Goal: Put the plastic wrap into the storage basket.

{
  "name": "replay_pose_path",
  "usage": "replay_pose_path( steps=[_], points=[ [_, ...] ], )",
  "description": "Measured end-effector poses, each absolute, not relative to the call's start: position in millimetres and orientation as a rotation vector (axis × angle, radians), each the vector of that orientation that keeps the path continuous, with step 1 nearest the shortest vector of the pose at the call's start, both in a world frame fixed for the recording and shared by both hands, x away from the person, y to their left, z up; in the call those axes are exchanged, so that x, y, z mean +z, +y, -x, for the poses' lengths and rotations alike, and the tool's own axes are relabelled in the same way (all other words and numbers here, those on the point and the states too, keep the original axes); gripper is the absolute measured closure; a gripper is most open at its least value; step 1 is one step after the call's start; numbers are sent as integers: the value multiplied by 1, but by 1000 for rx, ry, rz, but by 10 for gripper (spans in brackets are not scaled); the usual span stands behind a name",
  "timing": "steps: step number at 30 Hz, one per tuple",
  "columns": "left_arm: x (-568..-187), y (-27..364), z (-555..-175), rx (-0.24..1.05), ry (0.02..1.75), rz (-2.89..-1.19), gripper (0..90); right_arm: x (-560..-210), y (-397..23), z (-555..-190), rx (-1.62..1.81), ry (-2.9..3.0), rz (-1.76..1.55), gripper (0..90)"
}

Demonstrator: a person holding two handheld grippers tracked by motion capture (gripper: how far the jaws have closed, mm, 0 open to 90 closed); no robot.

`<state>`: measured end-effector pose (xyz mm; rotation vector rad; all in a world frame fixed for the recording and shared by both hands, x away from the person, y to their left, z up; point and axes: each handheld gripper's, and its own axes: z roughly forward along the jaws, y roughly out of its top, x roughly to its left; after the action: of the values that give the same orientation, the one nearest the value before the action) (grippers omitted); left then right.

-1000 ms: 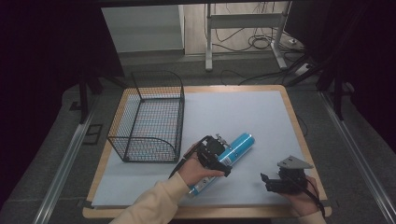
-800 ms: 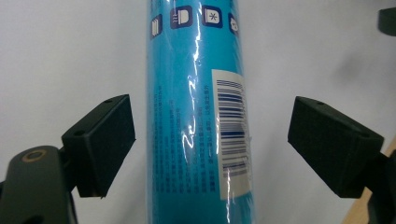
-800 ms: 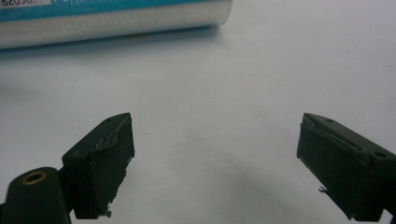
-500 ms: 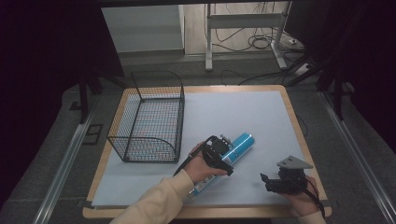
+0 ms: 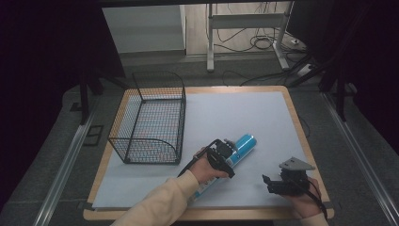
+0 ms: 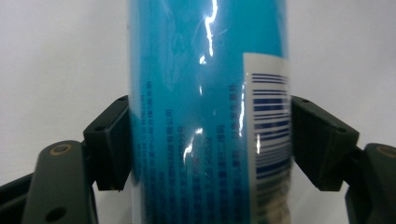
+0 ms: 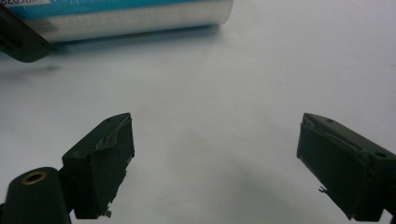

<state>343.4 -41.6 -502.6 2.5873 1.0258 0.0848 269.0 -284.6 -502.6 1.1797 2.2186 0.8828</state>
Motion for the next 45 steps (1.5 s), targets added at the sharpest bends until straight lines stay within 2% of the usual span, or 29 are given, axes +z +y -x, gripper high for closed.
replay_pose_path(
  steps=[2,6,28,45],
  points=[
    [-504,-42,-345,98,1033,-2593,290,-503,-285,-269,882,2219,-1180,113],
    [-503,-42,-346,82,1030,-2598,308,-503,-285,-269,879,2219,-1179,113],
    [-499,-32,-355,-26,1023,-2584,313,-502,-286,-269,879,2208,-1179,114],
    [-475,-23,-356,8,995,-2584,313,-500,-287,-269,883,2194,-1177,114]
  ],
)
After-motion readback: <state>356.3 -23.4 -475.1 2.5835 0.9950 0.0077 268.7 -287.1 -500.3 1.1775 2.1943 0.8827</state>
